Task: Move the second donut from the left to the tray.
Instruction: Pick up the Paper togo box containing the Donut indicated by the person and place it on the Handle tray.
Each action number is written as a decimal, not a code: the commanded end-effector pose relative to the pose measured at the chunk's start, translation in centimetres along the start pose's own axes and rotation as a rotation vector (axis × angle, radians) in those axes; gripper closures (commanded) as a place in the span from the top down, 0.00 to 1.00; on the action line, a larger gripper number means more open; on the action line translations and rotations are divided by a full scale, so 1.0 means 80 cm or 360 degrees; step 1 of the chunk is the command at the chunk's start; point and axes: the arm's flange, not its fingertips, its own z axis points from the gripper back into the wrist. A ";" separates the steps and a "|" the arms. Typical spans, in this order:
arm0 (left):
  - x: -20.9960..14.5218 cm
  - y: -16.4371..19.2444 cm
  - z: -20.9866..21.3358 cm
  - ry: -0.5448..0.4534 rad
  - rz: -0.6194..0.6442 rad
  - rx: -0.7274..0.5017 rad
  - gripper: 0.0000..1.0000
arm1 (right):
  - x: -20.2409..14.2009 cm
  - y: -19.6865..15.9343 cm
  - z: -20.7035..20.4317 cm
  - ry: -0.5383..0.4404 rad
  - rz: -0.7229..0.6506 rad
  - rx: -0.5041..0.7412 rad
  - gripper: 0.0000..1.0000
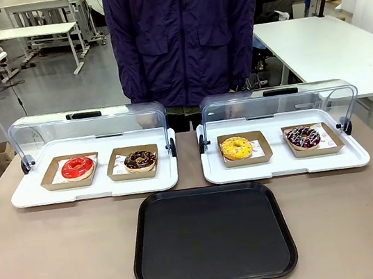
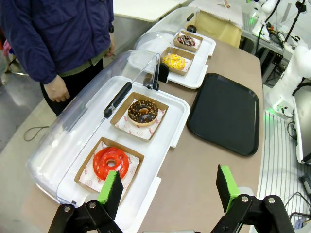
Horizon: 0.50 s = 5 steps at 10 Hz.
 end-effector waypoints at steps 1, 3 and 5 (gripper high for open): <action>0.002 -0.001 0.001 -0.0025 -0.0014 -0.0011 1.00 | 0.003 -0.004 -0.002 -0.0048 0.0041 0.0001 1.00; 0.002 -0.001 0.001 -0.0025 -0.0014 -0.0011 1.00 | 0.003 -0.004 -0.002 -0.0048 0.0041 0.0001 1.00; 0.002 -0.001 0.001 -0.0025 -0.0014 -0.0011 1.00 | 0.003 -0.004 -0.002 -0.0048 0.0041 0.0001 1.00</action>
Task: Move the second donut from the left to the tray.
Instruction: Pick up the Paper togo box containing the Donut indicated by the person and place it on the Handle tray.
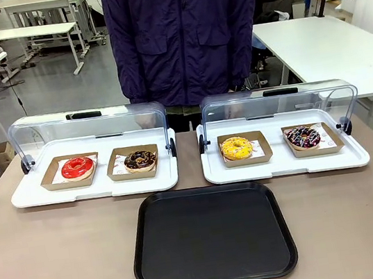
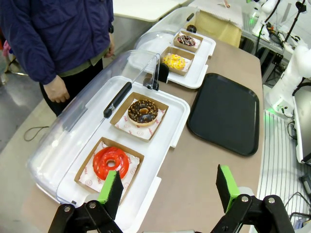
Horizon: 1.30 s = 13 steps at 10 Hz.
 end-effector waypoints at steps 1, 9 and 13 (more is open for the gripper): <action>0.002 -0.001 0.001 -0.0025 -0.0014 -0.0011 1.00 | 0.003 -0.004 -0.002 -0.0048 0.0040 0.0001 1.00; 0.002 -0.001 0.001 -0.0025 -0.0014 -0.0011 1.00 | 0.003 -0.004 -0.002 -0.0048 0.0040 0.0001 1.00; 0.002 -0.001 0.001 -0.0025 -0.0014 -0.0011 1.00 | 0.003 -0.004 -0.002 -0.0048 0.0040 0.0001 1.00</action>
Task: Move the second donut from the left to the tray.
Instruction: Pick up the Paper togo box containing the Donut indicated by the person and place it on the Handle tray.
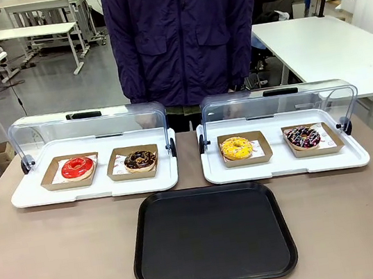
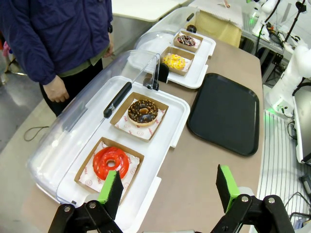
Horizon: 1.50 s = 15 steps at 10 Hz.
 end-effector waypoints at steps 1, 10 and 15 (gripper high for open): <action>0.002 -0.001 0.001 -0.0025 -0.0014 -0.0011 1.00 | 0.003 -0.004 -0.002 -0.0048 0.0040 0.0001 1.00; 0.002 -0.001 0.001 -0.0025 -0.0014 -0.0011 1.00 | 0.003 -0.004 -0.002 -0.0048 0.0040 0.0001 1.00; 0.002 -0.001 0.001 -0.0025 -0.0014 -0.0011 1.00 | 0.003 -0.004 -0.002 -0.0048 0.0040 0.0001 1.00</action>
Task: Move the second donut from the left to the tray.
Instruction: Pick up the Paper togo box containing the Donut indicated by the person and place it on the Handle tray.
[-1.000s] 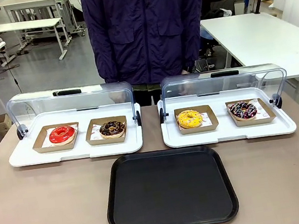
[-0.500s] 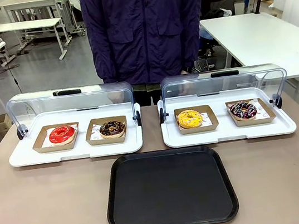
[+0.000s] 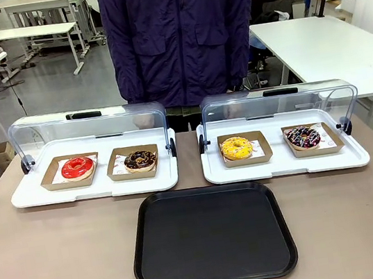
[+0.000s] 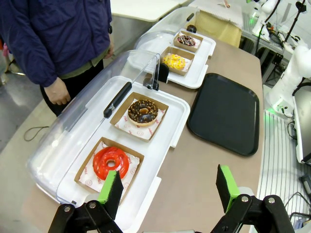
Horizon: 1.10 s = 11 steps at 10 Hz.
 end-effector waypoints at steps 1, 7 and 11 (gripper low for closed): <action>0.002 -0.001 0.001 -0.0025 -0.0014 -0.0011 1.00 | 0.003 -0.004 -0.002 -0.0048 0.0040 0.0001 1.00; 0.002 -0.001 0.001 -0.0025 -0.0014 -0.0011 1.00 | 0.003 -0.004 -0.002 -0.0048 0.0040 0.0001 1.00; 0.002 -0.001 0.001 -0.0025 -0.0014 -0.0011 1.00 | 0.003 -0.004 -0.002 -0.0048 0.0040 0.0001 1.00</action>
